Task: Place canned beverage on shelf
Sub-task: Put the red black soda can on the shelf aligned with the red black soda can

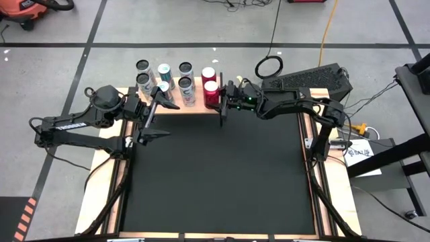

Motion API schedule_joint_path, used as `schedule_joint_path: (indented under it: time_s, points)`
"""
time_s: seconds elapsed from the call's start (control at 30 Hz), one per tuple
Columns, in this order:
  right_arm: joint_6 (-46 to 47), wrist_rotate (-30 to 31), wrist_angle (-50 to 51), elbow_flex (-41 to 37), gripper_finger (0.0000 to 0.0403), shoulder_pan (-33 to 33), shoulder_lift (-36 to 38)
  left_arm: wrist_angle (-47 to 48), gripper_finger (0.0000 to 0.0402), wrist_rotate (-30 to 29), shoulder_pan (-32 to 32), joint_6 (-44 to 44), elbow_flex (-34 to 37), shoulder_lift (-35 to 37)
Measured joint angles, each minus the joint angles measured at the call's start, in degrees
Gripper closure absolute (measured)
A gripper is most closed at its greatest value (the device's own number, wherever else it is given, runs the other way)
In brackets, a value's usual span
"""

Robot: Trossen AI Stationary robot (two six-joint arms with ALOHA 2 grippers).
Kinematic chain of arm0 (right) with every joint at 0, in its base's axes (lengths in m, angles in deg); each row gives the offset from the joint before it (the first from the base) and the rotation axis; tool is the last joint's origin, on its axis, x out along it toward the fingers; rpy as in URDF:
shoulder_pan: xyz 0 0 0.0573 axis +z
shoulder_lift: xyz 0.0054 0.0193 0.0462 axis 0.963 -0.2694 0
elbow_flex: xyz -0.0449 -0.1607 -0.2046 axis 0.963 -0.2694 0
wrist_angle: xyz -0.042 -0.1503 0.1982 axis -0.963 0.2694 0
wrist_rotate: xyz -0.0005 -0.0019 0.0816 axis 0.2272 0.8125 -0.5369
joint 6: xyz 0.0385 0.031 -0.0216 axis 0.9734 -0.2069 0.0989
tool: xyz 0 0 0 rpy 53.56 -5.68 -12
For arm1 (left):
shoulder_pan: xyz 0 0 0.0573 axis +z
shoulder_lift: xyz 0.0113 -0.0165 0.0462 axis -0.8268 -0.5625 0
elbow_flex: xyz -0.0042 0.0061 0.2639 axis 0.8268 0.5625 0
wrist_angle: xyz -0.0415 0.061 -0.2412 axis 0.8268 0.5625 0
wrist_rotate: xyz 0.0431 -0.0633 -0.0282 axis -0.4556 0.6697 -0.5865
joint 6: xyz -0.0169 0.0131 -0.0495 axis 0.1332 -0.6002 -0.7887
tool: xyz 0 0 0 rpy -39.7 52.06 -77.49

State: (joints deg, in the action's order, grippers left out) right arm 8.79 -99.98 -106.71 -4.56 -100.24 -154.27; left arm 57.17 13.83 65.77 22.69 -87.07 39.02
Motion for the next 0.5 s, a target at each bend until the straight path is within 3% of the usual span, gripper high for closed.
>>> schedule_joint_path:
  time_s: [0.5]
  points:
    - [-6.5,-0.1,0.7,0.0,0.0118,0.0,0.0,0.0,0.0013,0.0,0.0,0.0,0.0,0.0]
